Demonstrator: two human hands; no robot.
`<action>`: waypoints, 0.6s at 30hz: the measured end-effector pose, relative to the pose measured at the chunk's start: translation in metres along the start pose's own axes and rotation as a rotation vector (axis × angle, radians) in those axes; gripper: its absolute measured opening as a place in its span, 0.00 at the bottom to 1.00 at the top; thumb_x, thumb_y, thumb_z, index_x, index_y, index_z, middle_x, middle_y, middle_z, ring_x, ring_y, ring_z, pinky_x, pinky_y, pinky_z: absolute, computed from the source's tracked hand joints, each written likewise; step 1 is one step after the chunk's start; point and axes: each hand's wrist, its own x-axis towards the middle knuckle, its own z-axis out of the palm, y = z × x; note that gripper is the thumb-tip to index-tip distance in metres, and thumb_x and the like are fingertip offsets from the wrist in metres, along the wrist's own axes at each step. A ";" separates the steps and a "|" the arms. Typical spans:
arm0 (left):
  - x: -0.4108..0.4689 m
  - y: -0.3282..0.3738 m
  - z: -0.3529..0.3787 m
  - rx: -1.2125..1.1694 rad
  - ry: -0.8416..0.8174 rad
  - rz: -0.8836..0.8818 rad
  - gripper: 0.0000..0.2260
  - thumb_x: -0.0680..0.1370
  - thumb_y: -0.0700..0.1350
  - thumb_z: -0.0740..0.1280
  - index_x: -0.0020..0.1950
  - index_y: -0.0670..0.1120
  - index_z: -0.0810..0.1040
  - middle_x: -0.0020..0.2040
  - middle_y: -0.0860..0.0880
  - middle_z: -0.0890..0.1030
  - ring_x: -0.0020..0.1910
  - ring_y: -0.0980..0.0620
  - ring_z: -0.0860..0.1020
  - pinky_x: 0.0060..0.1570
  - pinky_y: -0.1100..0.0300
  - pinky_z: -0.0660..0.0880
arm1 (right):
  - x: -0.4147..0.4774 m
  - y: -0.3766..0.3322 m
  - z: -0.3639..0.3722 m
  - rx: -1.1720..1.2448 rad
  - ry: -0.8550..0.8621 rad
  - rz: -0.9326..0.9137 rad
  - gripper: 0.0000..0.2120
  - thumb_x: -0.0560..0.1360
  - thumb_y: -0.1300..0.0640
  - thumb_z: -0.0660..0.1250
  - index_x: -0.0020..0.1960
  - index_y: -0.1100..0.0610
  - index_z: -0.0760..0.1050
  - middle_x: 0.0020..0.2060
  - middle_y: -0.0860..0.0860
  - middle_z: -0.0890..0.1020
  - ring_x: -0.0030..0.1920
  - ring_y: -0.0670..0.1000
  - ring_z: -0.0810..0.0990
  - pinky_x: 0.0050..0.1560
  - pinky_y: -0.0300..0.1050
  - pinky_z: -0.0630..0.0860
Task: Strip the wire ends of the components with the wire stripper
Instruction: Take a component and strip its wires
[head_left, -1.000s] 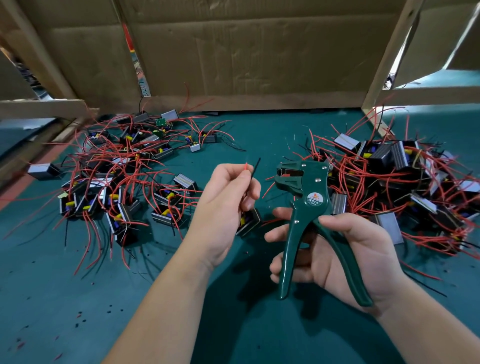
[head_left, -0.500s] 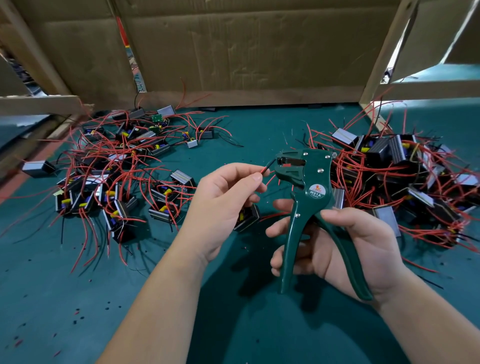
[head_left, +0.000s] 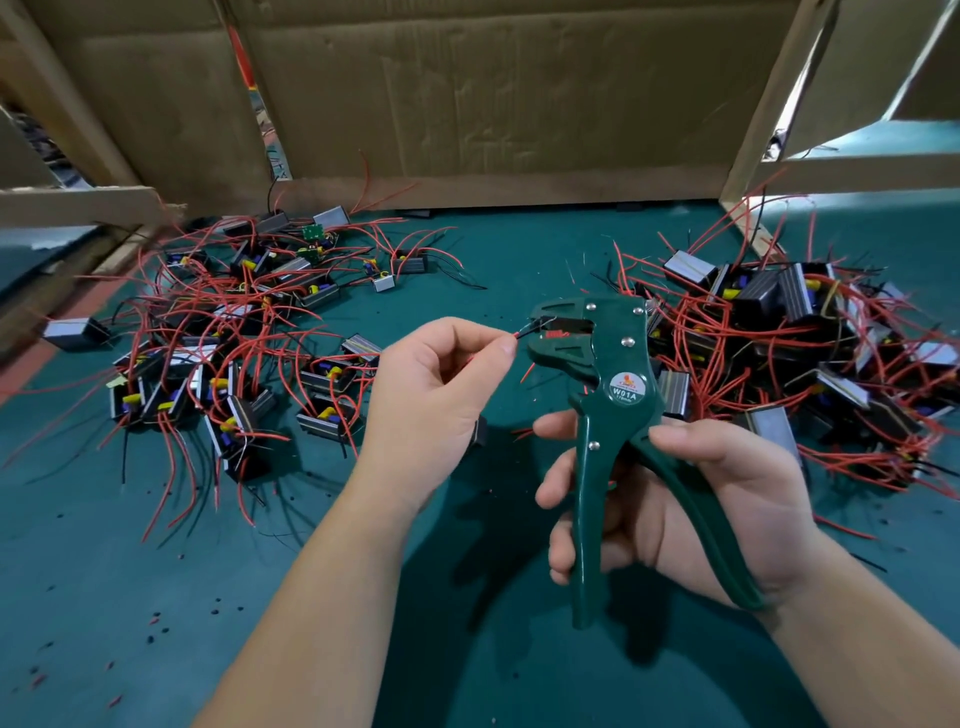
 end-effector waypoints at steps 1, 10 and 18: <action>0.000 -0.001 -0.001 0.020 -0.006 0.007 0.09 0.76 0.38 0.70 0.37 0.49 0.80 0.31 0.56 0.78 0.31 0.60 0.72 0.31 0.70 0.70 | 0.000 0.000 0.000 0.008 -0.005 -0.001 0.31 0.63 0.51 0.75 0.62 0.65 0.75 0.47 0.65 0.81 0.41 0.68 0.80 0.44 0.60 0.78; -0.001 -0.001 -0.002 0.091 -0.098 0.066 0.08 0.75 0.39 0.70 0.38 0.50 0.79 0.31 0.58 0.77 0.31 0.62 0.72 0.34 0.69 0.70 | 0.005 0.007 0.001 0.056 0.098 -0.231 0.31 0.60 0.52 0.75 0.61 0.61 0.77 0.58 0.63 0.78 0.41 0.66 0.81 0.47 0.63 0.78; -0.004 -0.005 0.003 0.175 -0.157 0.001 0.04 0.71 0.49 0.70 0.37 0.50 0.81 0.30 0.50 0.76 0.31 0.55 0.69 0.32 0.60 0.65 | 0.006 0.007 -0.001 -0.002 0.194 -0.286 0.38 0.58 0.53 0.77 0.65 0.64 0.74 0.42 0.64 0.81 0.40 0.67 0.81 0.48 0.62 0.78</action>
